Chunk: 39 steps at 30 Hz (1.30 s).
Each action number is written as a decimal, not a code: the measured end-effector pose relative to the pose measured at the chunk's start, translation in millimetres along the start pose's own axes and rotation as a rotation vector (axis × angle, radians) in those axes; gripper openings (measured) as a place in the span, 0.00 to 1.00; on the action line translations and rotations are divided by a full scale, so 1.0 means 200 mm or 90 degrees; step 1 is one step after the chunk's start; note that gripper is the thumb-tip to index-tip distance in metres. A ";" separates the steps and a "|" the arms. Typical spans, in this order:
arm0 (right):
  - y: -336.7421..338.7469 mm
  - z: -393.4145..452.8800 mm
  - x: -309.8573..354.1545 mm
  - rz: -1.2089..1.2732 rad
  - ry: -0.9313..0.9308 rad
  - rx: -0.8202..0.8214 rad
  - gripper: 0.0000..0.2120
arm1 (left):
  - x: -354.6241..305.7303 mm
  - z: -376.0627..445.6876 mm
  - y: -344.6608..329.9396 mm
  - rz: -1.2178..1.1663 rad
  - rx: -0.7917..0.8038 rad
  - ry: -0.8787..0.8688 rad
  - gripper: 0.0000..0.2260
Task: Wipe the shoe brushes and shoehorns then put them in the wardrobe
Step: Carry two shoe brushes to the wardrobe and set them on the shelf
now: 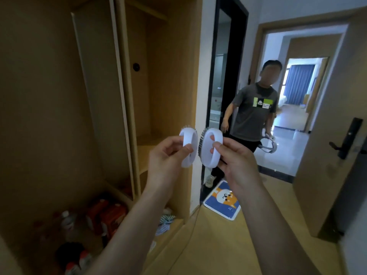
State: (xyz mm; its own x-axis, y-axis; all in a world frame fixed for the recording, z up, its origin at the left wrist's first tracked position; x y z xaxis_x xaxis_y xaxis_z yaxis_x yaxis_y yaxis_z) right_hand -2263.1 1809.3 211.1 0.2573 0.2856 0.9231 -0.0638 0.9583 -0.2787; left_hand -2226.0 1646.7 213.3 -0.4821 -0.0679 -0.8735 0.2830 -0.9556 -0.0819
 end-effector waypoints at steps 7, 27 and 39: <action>-0.04 0.60 -0.26 0.009 -0.027 0.082 0.11 | 0.32 0.46 -0.05 0.023 -0.088 0.024 0.07; -0.39 2.45 -1.01 -0.034 -0.104 0.118 0.07 | 1.33 2.04 -0.12 0.057 -0.190 0.095 0.07; -0.67 3.38 -1.44 0.030 -0.242 0.288 0.08 | 1.77 2.69 -0.13 0.128 -0.410 0.164 0.08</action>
State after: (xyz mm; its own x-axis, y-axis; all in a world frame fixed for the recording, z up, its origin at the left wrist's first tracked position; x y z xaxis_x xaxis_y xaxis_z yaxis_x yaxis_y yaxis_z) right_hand -2980.1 1606.8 161.7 -0.1143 0.2319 0.9660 -0.4936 0.8306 -0.2578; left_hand -2850.1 1492.7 164.6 -0.1808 -0.0789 -0.9804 0.8163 -0.5680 -0.1048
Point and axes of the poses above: each hand's wrist, its own z-axis towards the middle knuckle, its own y-axis out of the back of the hand, x = y × z, the point moved 2 cm from there along z, towards the middle knuckle, and after that the axes turned 1 degree about -y, right-handed, at the moved point
